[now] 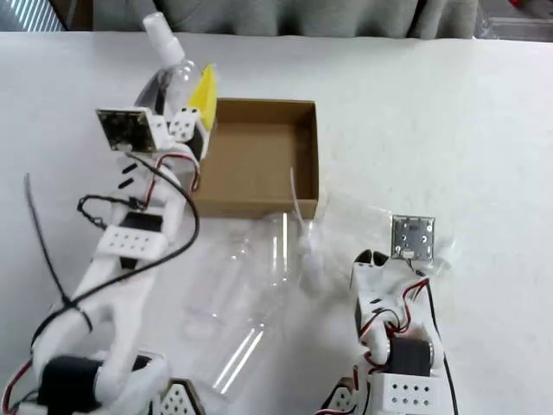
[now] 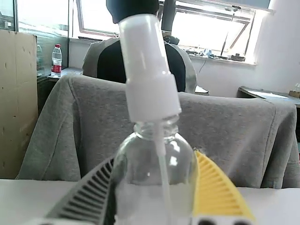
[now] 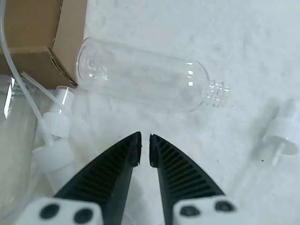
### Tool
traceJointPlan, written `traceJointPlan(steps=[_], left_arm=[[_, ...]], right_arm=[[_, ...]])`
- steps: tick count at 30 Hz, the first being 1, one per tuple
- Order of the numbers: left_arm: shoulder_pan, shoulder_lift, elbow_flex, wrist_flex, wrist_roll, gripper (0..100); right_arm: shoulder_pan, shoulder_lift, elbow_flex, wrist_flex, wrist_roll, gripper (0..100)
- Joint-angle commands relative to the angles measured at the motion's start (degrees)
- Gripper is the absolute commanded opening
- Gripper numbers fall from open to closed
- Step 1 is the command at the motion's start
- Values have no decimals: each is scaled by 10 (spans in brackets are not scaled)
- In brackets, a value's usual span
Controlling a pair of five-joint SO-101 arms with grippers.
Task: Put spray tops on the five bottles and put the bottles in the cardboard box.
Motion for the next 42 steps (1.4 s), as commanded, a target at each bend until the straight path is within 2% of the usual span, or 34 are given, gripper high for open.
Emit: traceJointPlan(steps=[1,7,12,17,42], left_arm=[[7,35,-56,-38,-3,20],[19,35,-63,-35,-2,20],[20,-43,-64,47,-2,20],[29,-56,-64,60,-4,20],[15,255,-217,47,-7,20]], right_arm=[[-3,-3,5,-14,2,18],[-4,-3,5,-14,2,18],[-4,-3,5,-14,2,18],[-4,-3,5,-11,2,18],[-3,-2,5,-11,2,18]])
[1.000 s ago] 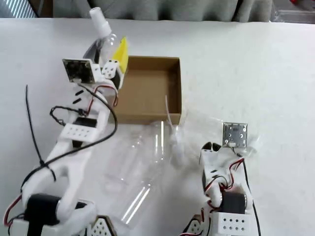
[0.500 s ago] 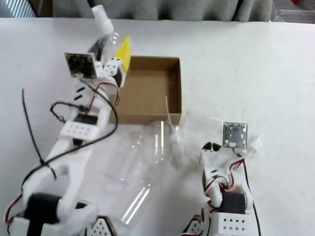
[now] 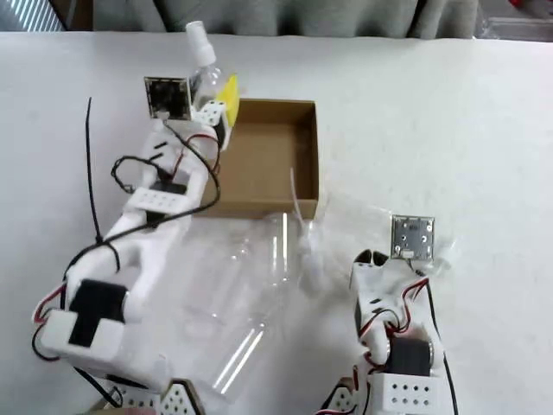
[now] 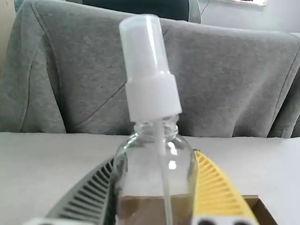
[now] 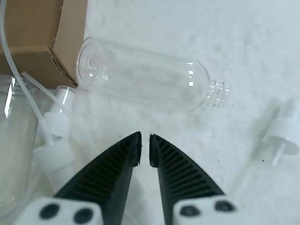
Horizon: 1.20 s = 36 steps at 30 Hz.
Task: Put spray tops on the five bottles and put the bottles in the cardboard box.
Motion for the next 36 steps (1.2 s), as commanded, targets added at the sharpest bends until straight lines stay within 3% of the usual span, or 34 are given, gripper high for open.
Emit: traceJointPlan(steps=[1,9,36], left_arm=[[-7,14,-39,-30,-7,20],[-12,124,-23,-239,-7,20],[-23,278,-140,-244,-7,20]], right_arm=[[-2,-2,5,-12,2,18],[-3,-2,5,-13,2,18],[-3,-2,5,-11,2,18]])
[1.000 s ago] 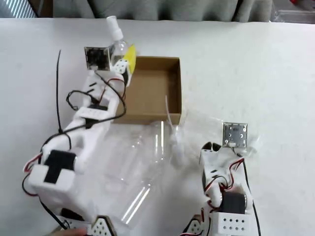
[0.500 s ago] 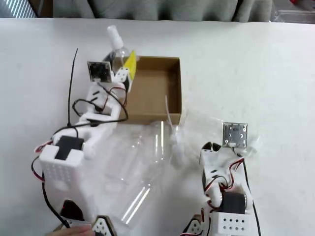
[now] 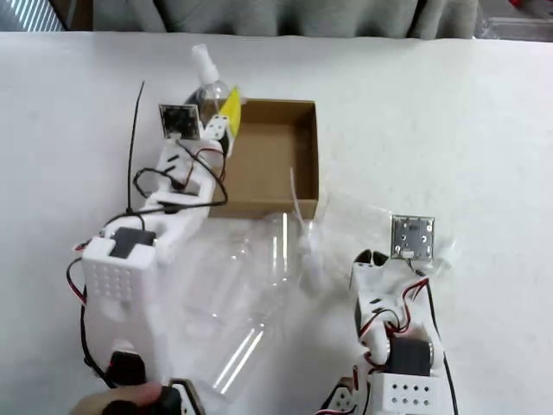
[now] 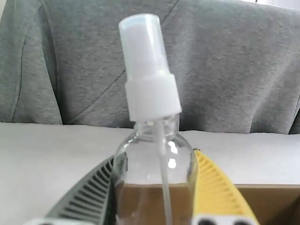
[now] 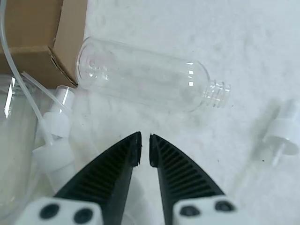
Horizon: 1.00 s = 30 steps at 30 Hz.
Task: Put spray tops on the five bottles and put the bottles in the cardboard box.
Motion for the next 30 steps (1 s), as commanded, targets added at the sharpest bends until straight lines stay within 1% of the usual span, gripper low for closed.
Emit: traceJointPlan(steps=[1,9,27,30], left_arm=[[-13,-2,-41,-16,-7,20],[-16,45,-75,-16,-7,20],[-22,50,-69,-12,-7,23],[-23,45,-56,-12,-7,76]], right_arm=[[-3,-2,5,-11,2,18],[-3,-2,5,-11,2,18],[-2,-2,5,-10,2,18],[-2,-2,5,-10,2,18]])
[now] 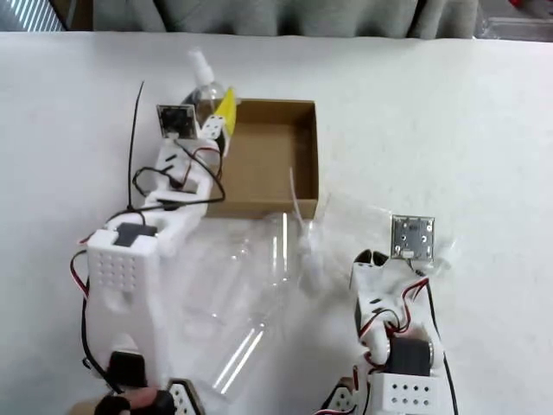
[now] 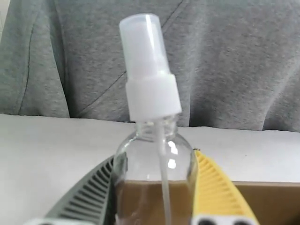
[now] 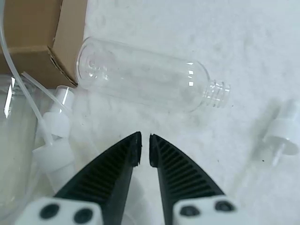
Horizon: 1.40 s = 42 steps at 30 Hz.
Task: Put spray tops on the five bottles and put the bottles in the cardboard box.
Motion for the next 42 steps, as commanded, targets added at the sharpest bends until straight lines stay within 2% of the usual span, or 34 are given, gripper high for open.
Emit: traceJointPlan(steps=[1,5,8,33,38,42], left_arm=[[-9,-7,-6,-8,-9,107],[-7,-9,-11,57,-9,213],[-7,-9,-12,62,-9,254],[-3,-101,56,58,-7,265],[7,-102,58,63,-7,387],[9,-102,56,91,-8,404]], right_arm=[[-2,-2,5,-10,2,18],[-2,-2,5,-10,2,18],[-2,-2,5,-10,2,18],[-2,-2,5,-10,2,18],[-2,-2,5,-10,2,18],[-2,-2,5,-10,2,18]])
